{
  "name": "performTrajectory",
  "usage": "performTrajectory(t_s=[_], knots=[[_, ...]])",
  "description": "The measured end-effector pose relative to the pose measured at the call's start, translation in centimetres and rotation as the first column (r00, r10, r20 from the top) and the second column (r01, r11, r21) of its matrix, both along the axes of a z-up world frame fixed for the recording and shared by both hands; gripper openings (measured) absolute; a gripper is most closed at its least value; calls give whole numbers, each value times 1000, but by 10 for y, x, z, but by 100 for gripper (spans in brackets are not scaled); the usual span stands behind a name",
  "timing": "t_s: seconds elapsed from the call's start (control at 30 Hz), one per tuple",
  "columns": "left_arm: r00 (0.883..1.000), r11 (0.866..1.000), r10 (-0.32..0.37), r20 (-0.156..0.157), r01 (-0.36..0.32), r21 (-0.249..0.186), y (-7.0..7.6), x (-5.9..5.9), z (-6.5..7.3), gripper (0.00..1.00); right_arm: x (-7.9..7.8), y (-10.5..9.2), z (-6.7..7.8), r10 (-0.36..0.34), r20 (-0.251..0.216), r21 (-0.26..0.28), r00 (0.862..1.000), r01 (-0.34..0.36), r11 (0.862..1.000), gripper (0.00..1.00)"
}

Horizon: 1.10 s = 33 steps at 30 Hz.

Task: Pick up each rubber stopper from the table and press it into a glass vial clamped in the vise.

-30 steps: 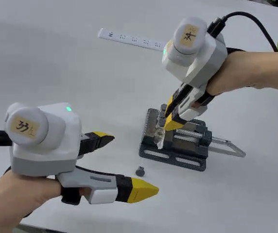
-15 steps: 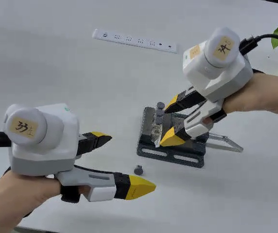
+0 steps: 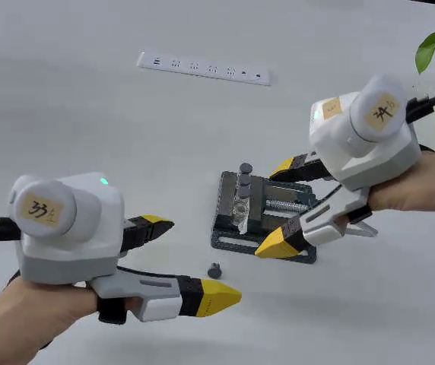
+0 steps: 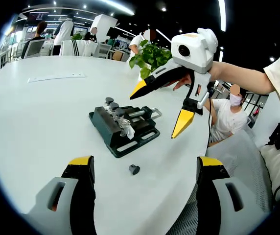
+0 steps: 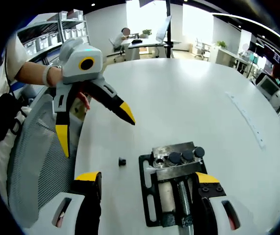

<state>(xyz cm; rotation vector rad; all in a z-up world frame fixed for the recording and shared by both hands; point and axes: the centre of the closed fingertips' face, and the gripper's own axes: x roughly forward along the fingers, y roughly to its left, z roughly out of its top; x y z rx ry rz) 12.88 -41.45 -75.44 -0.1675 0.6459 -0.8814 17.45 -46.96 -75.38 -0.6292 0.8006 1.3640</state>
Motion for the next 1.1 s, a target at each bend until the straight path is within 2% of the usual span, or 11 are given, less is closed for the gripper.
performTrajectory(t_s=[0.1, 0.13, 0.23, 0.43, 0.6, 0.8, 0.93, 1.0, 1.1], knots=[[1000, 999, -10, 4, 10, 32, 1, 1, -4, 82, -5, -3, -2, -13, 0, 18, 1000, 13, 1000, 80], [999, 996, -41, 20, 40, 74, 1, -1, -8, 81, -6, -3, -5, -24, -5, 21, 1000, 24, 999, 82], [996, 989, -84, 22, 80, 126, -2, -4, -15, 79, -9, -7, -8, -37, -6, 27, 999, 37, 999, 82], [990, 977, -140, 26, 134, 165, -6, -1, -22, 74, -18, -14, -12, -70, -21, 43, 997, 71, 997, 87], [983, 965, -182, 29, 173, 198, -6, 4, -29, 65, -22, -18, -13, -104, -35, 63, 994, 106, 992, 86], [972, 946, -232, 31, 218, 241, -5, 8, -43, 54, -31, -23, -13, -125, -46, 78, 991, 128, 989, 84], [961, 930, -276, 24, 261, 259, -8, 6, -49, 46, -33, -27, -14, -143, -53, 85, 988, 147, 985, 83], [957, 925, -289, 24, 273, 265, -8, 7, -55, 41, -34, -29, -15, -153, -54, 86, 987, 158, 984, 82], [953, 920, -302, 24, 284, 269, -10, 9, -56, 32, -36, -32, -15, -172, -61, 97, 983, 177, 979, 81]])
